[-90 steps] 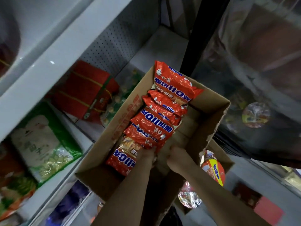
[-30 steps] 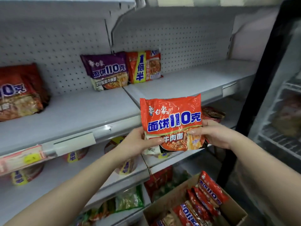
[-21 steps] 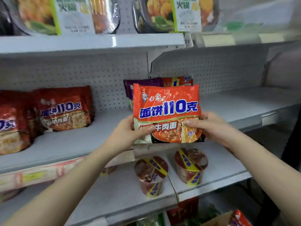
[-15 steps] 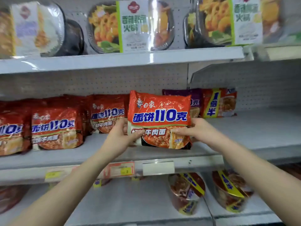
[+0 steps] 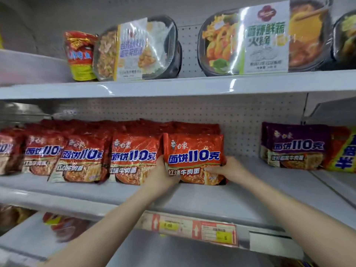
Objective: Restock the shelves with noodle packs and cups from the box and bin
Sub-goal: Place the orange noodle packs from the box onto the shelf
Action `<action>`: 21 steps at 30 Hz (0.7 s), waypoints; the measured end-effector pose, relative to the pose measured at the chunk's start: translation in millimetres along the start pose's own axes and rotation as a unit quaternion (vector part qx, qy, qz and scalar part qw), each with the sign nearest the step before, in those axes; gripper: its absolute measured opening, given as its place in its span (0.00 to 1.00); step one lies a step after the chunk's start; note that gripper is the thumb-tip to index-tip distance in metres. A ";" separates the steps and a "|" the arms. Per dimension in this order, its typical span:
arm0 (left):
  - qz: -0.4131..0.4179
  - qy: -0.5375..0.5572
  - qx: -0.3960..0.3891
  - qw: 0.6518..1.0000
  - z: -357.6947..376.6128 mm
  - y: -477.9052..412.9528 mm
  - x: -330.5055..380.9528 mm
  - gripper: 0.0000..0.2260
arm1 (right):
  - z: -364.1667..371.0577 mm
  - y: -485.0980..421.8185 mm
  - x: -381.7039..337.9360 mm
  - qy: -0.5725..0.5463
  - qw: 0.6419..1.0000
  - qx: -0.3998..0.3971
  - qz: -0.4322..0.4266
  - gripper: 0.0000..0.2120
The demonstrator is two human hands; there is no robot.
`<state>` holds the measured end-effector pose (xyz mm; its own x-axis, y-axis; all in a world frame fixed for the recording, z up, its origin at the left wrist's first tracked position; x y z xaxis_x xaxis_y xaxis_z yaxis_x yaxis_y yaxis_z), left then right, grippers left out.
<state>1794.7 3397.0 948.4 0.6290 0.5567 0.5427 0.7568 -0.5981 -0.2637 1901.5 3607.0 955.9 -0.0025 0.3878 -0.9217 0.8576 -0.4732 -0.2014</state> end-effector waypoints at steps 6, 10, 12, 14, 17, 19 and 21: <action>0.002 0.006 -0.032 0.999 10.7 -12.8 2.4 0.41 | 6.7 -28.3 7.9 0.058 0.997 0.055 -0.003 0.12; 0.022 0.016 -0.072 0.997 17.6 -13.9 6.4 0.33 | 7.5 -35.8 7.4 0.192 0.976 0.104 0.025 0.23; 0.023 -0.015 -0.094 0.995 22.1 -19.3 6.9 0.37 | 6.0 -34.6 6.4 0.233 0.966 0.111 0.031 0.28; 0.013 -0.038 -0.125 0.991 23.9 -22.7 8.8 0.44 | 4.0 -30.7 8.9 0.246 0.963 0.099 0.040 0.30; -0.016 -0.049 -0.143 0.988 25.5 -27.3 19.7 0.51 | -0.7 -15.4 10.1 0.248 0.963 0.092 0.048 0.26; -0.018 -0.042 -0.139 0.989 25.2 -24.6 36.8 0.48 | -9.1 -3.3 12.0 0.242 0.964 0.103 0.049 0.30; -0.005 -0.037 -0.121 0.992 26.4 -23.3 58.1 0.47 | -22.6 10.6 12.0 0.234 0.964 0.112 0.056 0.33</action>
<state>1818.3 3458.5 965.0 0.6393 0.5985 0.4828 0.7039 -0.7083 -0.0540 1922.2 3624.4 950.1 0.3607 0.6141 -0.7020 0.7060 -0.6716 -0.2248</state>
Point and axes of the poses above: each hand's wrist, its own y-axis away from the middle knuckle, its own z-axis out of the palm, x = y × z, the point moved 2 cm from there along -y, towards the middle knuckle, and after that the axes turned 15 degrees about -y, right-handed, at the moved point
